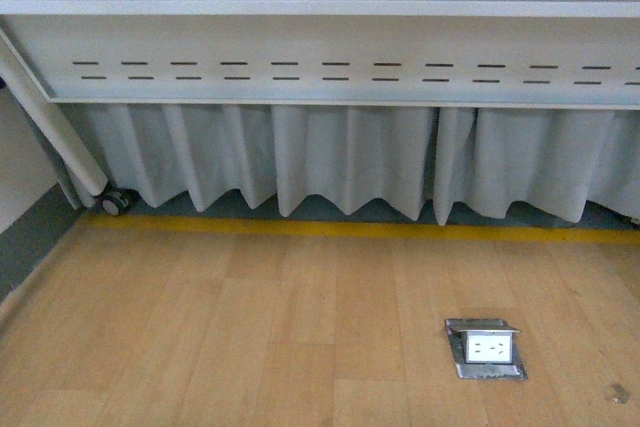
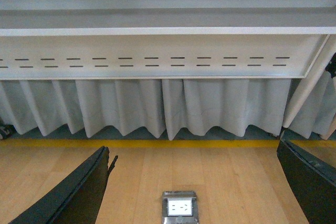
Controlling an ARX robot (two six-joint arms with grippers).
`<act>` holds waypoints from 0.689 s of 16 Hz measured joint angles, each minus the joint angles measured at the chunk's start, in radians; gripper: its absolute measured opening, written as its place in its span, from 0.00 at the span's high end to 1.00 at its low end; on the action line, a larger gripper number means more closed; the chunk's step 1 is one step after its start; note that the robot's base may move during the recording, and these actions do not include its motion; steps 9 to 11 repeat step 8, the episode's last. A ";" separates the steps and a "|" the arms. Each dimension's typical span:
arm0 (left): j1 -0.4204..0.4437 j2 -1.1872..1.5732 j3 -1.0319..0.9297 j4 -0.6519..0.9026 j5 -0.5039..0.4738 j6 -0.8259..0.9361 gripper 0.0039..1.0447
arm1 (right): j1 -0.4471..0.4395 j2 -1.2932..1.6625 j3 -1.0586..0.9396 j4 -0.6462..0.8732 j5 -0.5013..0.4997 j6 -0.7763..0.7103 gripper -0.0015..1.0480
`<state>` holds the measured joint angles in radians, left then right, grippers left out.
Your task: Open oven
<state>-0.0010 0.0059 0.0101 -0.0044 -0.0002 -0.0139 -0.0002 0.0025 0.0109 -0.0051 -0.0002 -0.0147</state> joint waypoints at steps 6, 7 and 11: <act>0.000 0.000 0.000 0.000 0.000 0.000 0.06 | 0.000 0.000 0.000 0.000 0.000 0.000 0.06; 0.000 0.000 0.000 0.000 0.000 0.000 0.06 | 0.000 0.000 0.000 0.000 0.000 0.000 0.06; 0.000 0.000 0.000 0.000 0.000 0.000 0.06 | 0.000 0.000 0.000 0.000 0.000 0.000 0.06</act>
